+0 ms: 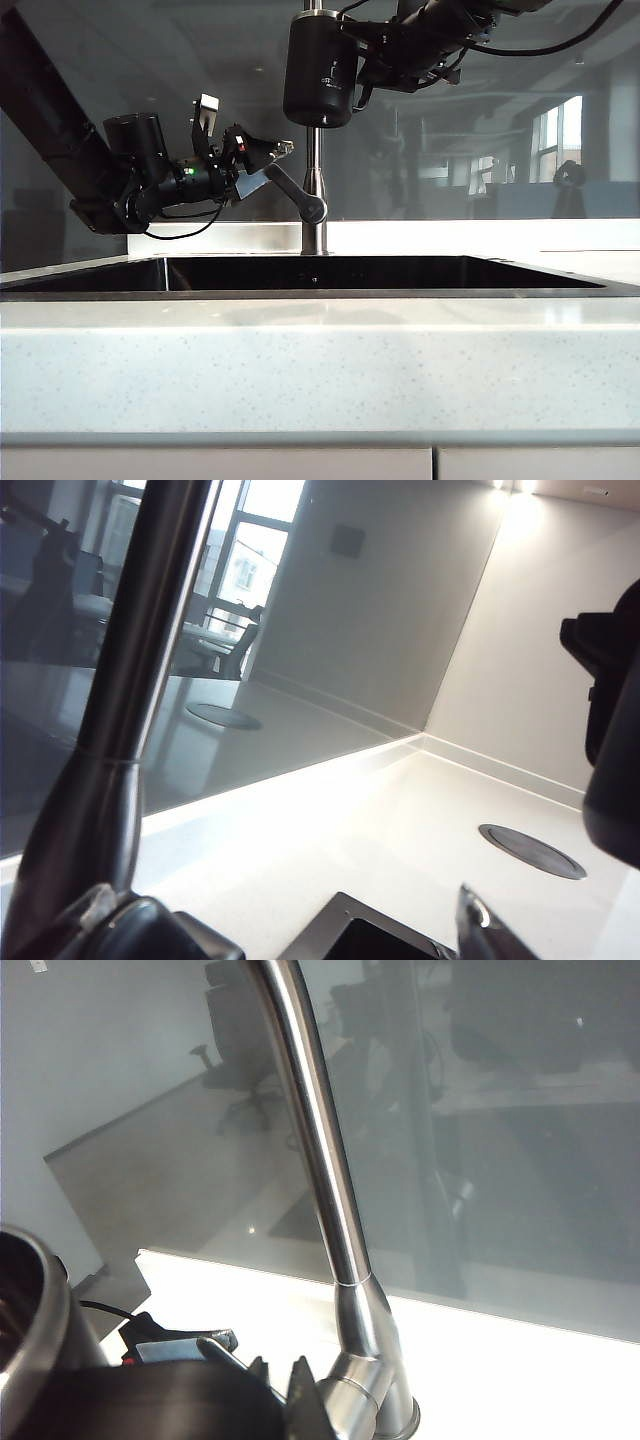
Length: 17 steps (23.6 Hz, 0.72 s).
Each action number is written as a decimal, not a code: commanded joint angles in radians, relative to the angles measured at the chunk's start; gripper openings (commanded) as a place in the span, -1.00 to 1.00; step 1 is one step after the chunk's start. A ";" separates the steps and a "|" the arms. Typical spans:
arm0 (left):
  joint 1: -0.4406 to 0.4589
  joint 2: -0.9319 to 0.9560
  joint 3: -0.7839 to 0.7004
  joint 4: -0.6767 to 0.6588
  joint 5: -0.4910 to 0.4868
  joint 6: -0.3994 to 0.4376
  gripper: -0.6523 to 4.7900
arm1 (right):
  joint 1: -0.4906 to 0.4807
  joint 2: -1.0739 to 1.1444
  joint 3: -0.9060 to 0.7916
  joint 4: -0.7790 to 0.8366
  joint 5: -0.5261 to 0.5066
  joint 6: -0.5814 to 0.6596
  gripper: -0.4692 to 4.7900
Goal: Pick up the mug next to the sink, go to the faucet to get some water, pour the water into the sink, and finally put the mug back to its place.
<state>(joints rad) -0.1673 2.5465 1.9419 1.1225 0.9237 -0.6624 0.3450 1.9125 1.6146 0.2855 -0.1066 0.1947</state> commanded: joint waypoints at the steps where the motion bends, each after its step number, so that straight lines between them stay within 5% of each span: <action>1: -0.001 -0.009 0.005 0.048 0.059 -0.029 0.80 | 0.002 -0.010 0.011 0.033 0.000 0.007 -0.83; 10: 0.000 -0.009 0.005 0.132 0.114 -0.086 0.59 | 0.003 -0.010 0.011 0.033 0.000 0.007 -0.83; 17: 0.000 -0.009 0.005 0.061 0.071 0.092 0.59 | 0.003 -0.010 0.011 0.033 0.000 0.007 -0.83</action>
<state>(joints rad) -0.1654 2.5477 1.9419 1.2087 1.0161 -0.6346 0.3450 1.9125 1.6146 0.2852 -0.1066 0.1944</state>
